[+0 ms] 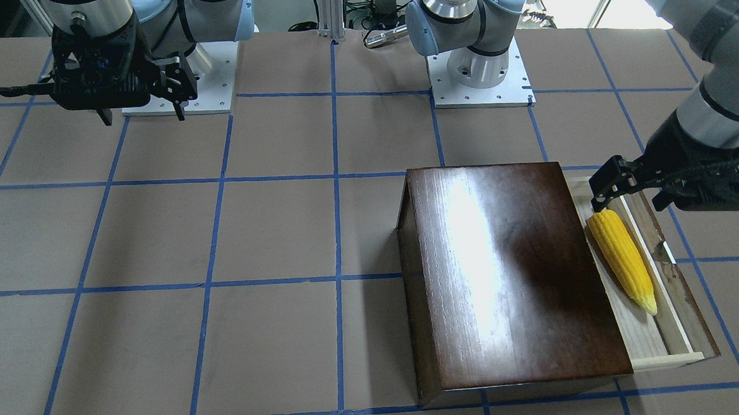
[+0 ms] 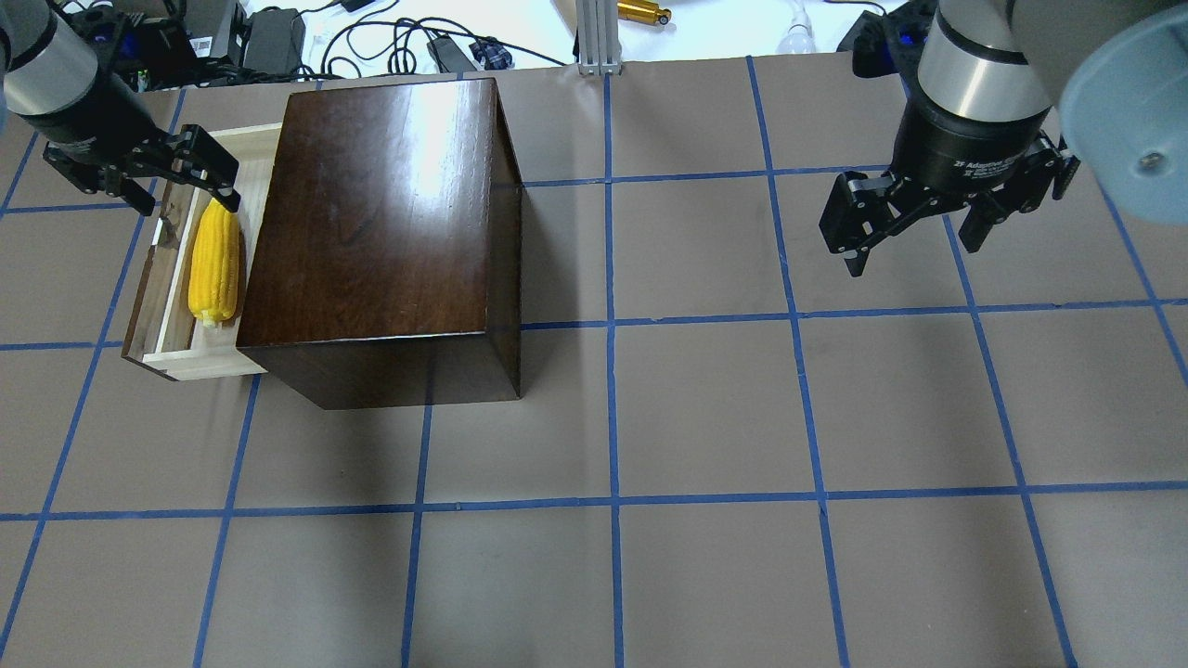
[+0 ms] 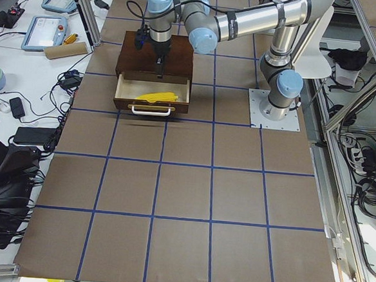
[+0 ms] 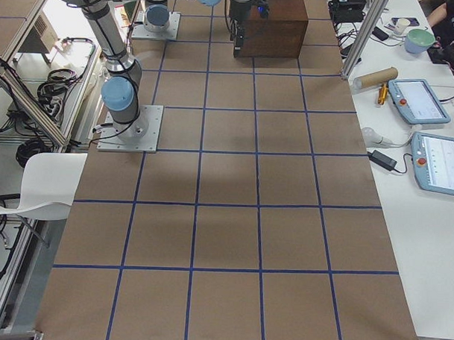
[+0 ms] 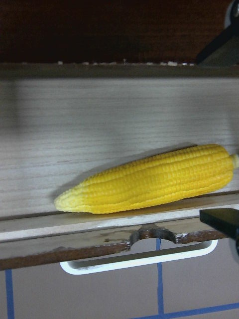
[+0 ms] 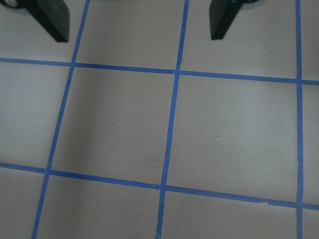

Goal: Open drawer and put corn inside

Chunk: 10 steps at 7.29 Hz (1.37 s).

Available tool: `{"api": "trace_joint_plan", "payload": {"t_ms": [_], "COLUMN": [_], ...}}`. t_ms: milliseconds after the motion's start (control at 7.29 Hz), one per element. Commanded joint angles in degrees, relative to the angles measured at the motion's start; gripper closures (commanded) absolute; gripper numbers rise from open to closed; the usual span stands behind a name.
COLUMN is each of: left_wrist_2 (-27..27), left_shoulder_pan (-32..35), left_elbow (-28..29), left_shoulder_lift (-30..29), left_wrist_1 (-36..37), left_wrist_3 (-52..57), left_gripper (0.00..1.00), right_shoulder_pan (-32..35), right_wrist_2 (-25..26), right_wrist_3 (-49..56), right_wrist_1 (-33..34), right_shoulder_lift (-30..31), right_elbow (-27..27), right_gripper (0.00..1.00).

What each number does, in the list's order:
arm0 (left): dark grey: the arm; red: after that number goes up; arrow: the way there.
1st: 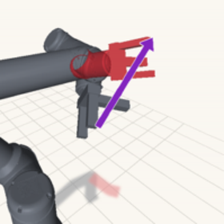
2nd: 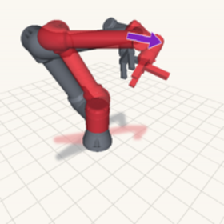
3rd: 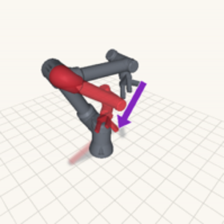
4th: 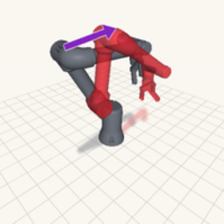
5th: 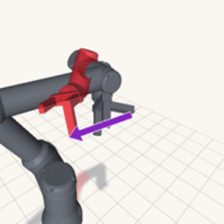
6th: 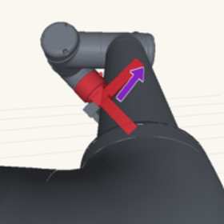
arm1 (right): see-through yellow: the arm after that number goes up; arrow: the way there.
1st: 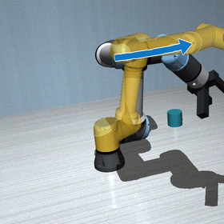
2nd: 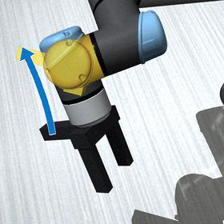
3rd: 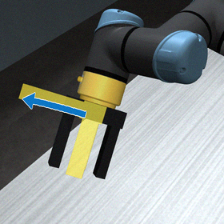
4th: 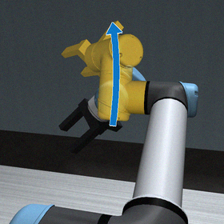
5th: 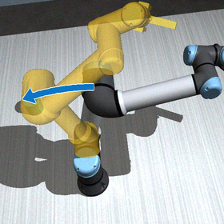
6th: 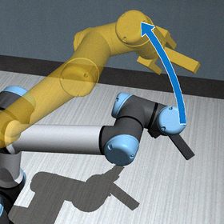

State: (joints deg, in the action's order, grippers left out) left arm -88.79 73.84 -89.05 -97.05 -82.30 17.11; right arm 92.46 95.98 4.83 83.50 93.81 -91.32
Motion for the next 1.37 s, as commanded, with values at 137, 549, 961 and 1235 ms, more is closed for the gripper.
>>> {"api": "trace_joint_plan", "payload": {"t_ms": [137, 549, 961, 1235], "left_wrist_2": [0.0, -2.0, -1.8, -1.8], "left_shoulder_pan": [10.1, 16.5, 17.4, 17.4], "left_elbow": [3.2, 2.7, 2.6, 2.6], "left_shoulder_lift": [4.0, 5.0, 5.6, 5.8], "left_wrist_1": [-6.6, -8.3, -8.3, -8.3], "left_wrist_3": [-9.9, -10.6, -10.7, -10.7], "left_gripper": [0.0, 0.0, 0.0, 0.0], "right_shoulder_pan": [0.0, 0.0, 0.0, 0.0], "right_wrist_2": [0.0, 0.0, 0.0, 0.1], "right_wrist_3": [0.0, 0.0, 0.0, 0.0], "right_wrist_1": [0.0, 0.0, 0.0, 0.0], "right_shoulder_lift": [0.1, 0.0, 0.0, 0.1], "right_elbow": [0.0, 0.0, 0.0, 0.0], "right_gripper": [0.0, 0.0, 0.0, 0.0]}}
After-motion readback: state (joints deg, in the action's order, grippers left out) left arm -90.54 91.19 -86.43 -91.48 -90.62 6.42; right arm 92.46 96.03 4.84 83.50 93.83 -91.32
